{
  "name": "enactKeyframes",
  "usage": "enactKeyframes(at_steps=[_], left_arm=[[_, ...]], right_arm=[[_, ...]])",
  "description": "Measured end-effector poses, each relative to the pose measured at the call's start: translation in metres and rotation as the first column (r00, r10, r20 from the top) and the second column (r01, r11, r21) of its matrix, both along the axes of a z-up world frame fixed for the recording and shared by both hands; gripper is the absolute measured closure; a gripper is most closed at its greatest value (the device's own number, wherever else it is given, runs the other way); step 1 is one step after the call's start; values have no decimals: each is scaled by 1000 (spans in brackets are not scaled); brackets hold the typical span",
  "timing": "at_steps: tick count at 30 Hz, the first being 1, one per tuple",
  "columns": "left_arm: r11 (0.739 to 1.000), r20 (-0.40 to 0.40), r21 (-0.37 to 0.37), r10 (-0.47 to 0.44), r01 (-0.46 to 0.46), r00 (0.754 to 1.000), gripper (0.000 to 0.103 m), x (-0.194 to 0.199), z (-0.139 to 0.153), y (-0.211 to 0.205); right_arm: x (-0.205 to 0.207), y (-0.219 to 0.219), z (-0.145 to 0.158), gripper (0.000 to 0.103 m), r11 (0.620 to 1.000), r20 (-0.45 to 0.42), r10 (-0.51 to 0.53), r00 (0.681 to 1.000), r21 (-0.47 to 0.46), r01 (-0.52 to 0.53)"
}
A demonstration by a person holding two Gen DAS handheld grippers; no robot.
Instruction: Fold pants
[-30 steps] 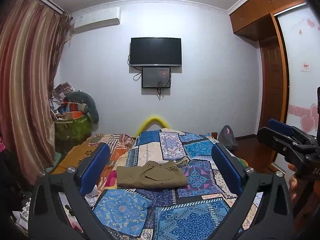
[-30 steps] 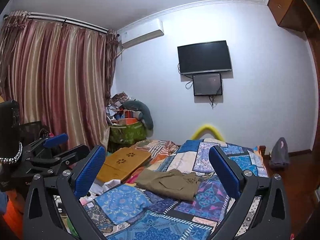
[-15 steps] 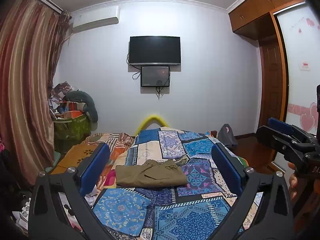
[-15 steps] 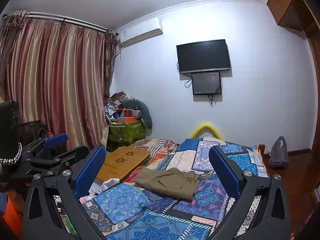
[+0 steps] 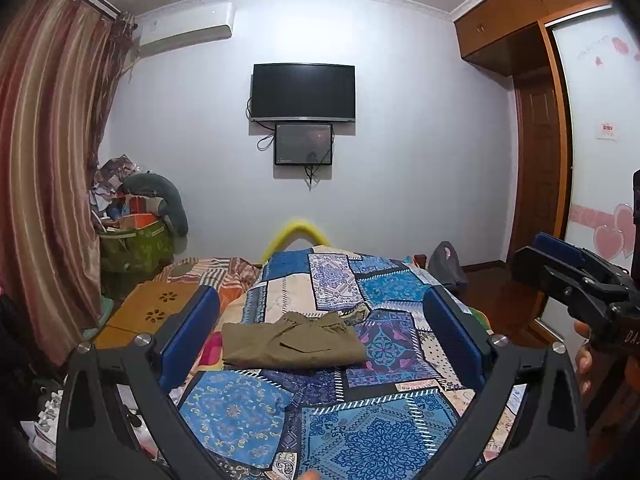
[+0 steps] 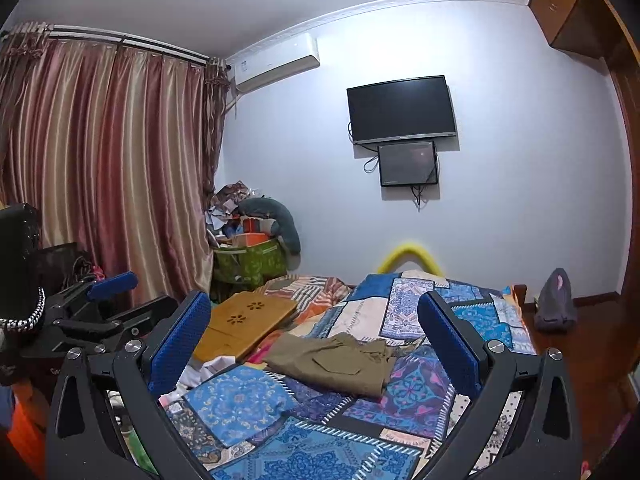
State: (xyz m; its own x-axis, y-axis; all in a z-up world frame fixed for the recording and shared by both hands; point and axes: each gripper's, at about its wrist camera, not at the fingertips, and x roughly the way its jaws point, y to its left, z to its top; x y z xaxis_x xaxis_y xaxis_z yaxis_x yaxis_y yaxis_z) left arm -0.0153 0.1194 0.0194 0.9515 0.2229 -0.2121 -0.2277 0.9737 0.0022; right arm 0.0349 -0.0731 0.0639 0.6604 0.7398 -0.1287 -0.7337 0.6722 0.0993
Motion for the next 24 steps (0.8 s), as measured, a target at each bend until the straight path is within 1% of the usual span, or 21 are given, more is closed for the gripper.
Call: enactKeyframes(at_steps=[10, 16, 24], left_arm=[[1000, -3, -1, -19, 19, 1000, 0, -1, 0, 2], [1000, -18, -7, -26, 26, 999, 0, 3, -4, 2], [1000, -20, -9, -23, 23, 1000, 0, 5, -5, 4]], right_arm=[[2, 3, -2, 0, 1000, -8, -21, 1000, -4, 21], [2, 4, -3, 0, 1000, -12, -21, 1000, -9, 21], [3, 5, -3, 0, 1000, -21, -23, 1000, -10, 23]])
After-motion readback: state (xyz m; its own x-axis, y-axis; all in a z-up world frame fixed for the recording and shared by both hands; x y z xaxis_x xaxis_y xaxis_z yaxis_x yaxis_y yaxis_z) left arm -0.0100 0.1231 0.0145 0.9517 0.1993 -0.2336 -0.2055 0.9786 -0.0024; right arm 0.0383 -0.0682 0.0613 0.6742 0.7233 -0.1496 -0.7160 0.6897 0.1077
